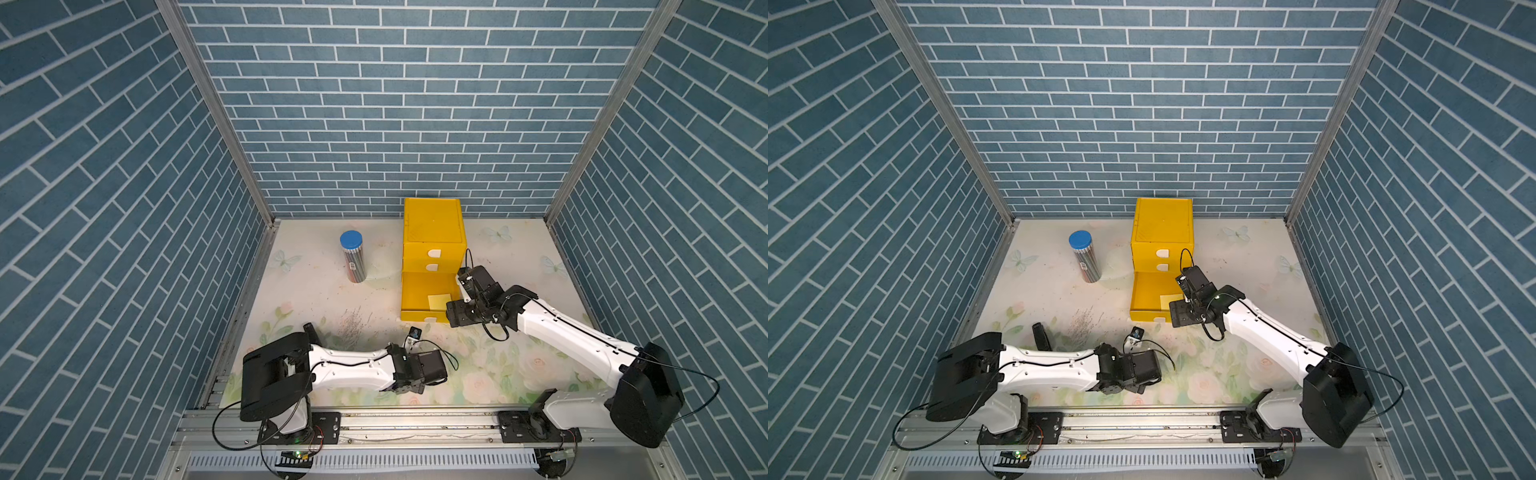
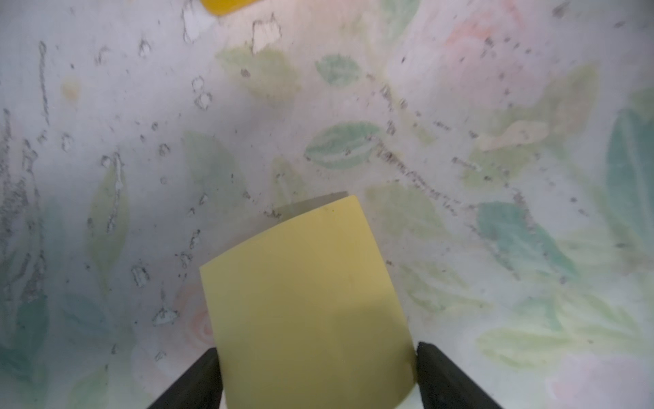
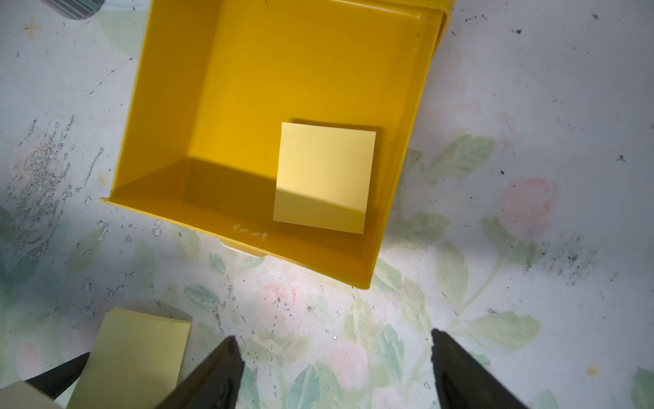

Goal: Please put the sticky notes in the drawer by color
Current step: Pick up the sticky notes from the center of the board.

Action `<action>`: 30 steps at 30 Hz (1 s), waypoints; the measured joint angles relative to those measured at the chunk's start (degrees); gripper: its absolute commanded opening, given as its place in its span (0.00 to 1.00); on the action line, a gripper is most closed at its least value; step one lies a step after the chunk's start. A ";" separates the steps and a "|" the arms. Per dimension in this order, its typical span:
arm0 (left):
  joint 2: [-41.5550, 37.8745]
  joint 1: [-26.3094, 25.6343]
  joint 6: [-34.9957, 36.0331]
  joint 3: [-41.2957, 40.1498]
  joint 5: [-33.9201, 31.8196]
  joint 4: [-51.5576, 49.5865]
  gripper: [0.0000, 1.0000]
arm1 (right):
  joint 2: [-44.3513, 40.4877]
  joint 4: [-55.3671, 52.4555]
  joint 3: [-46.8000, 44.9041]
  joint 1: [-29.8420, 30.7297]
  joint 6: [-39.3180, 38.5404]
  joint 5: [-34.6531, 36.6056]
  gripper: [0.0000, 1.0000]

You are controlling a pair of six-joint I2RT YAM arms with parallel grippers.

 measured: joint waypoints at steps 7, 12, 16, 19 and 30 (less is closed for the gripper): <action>-1.75 1.92 3.10 4.17 -2.08 -1.44 0.87 | -2.38 1.09 -2.58 -1.20 -0.02 0.39 0.86; -2.58 3.58 5.57 6.99 -3.61 -3.06 0.87 | -3.32 1.36 -3.82 -2.10 -0.31 0.42 0.86; -2.78 3.96 6.49 9.31 -3.41 -2.97 0.92 | -4.04 2.34 -4.68 -2.25 -0.70 0.28 0.85; -3.61 4.02 5.51 6.54 -0.63 -1.03 1.00 | -4.94 2.64 -5.60 -2.36 -0.63 -0.33 0.89; -4.33 6.05 1.01 -2.05 8.39 2.27 1.00 | -10.19 3.96 -9.07 -2.34 -0.20 -3.69 0.90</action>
